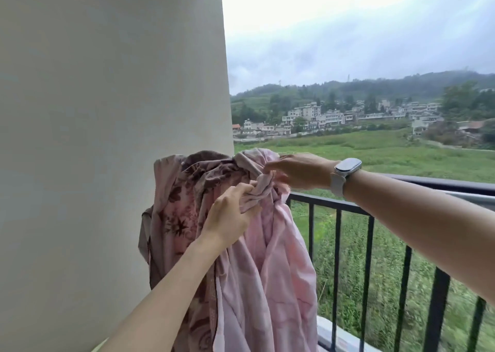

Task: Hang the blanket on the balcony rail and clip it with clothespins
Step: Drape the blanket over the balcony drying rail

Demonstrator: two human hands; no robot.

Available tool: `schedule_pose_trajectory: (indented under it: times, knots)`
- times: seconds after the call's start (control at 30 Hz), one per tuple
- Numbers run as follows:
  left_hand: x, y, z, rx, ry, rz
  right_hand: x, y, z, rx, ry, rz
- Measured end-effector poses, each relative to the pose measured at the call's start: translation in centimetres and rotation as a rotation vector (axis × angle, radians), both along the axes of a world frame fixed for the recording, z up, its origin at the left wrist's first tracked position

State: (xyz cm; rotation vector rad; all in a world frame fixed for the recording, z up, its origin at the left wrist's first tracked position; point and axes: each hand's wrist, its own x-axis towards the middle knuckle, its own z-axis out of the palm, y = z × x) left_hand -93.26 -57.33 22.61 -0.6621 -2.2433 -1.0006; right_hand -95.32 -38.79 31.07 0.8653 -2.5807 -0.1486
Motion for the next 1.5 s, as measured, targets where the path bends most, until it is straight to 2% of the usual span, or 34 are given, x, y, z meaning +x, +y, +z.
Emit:
schedule_pose_trajectory:
  times: [0.1, 0.2, 0.4, 0.47, 0.57, 0.63, 0.77, 0.83, 0.93, 1.07, 1.33, 1.5]
  knots:
    - [1.2, 1.0, 0.7, 0.077, -0.048, 0.0, 0.8, 1.8, 1.0, -0.031, 0.228, 0.066]
    - [1.7, 3.1, 2.5, 0.12, -0.014, -0.013, 1.6, 3.2, 1.9, -0.146, 0.284, 0.074]
    - [0.7, 9.0, 5.9, 0.111, -0.054, -0.219, 3.5, 9.0, 2.6, -0.509, 0.449, -0.212]
    - [-0.7, 10.0, 5.2, 0.023, -0.031, -0.15, 4.2, 10.4, 1.9, -0.514, 0.365, -0.272]
    - [-3.5, 9.3, 3.9, -0.218, 0.024, 0.083, 4.9, 11.1, 0.8, -0.364, -0.04, -0.286]
    - [-5.5, 8.2, 3.7, -0.292, 0.027, 0.14, 4.8, 10.7, 0.6, -0.386, -0.137, -0.291]
    - [-8.9, 7.2, 5.0, -0.233, -0.047, 0.017, 3.4, 7.2, 1.0, -0.509, 0.145, -0.196]
    - [-10.2, 6.8, 5.8, -0.165, -0.049, -0.078, 2.0, 4.9, 0.4, -0.428, 0.126, -0.216]
    - [-11.6, 5.8, 6.3, -0.082, -0.058, -0.232, -0.8, 2.3, -1.1, -0.344, 0.115, -0.358]
    - [-13.0, 4.7, 5.7, -0.044, 0.002, -0.272, -3.4, 0.8, -1.3, -0.35, 0.209, -0.441]
    - [-12.0, 10.5, 6.1, -0.212, 0.136, -0.325, -2.2, 7.2, 1.7, -0.716, 0.265, -0.583]
    - [-8.7, 16.9, 7.3, -0.211, 0.172, -0.429, 2.0, 13.8, 2.9, -0.833, 0.354, -0.709]
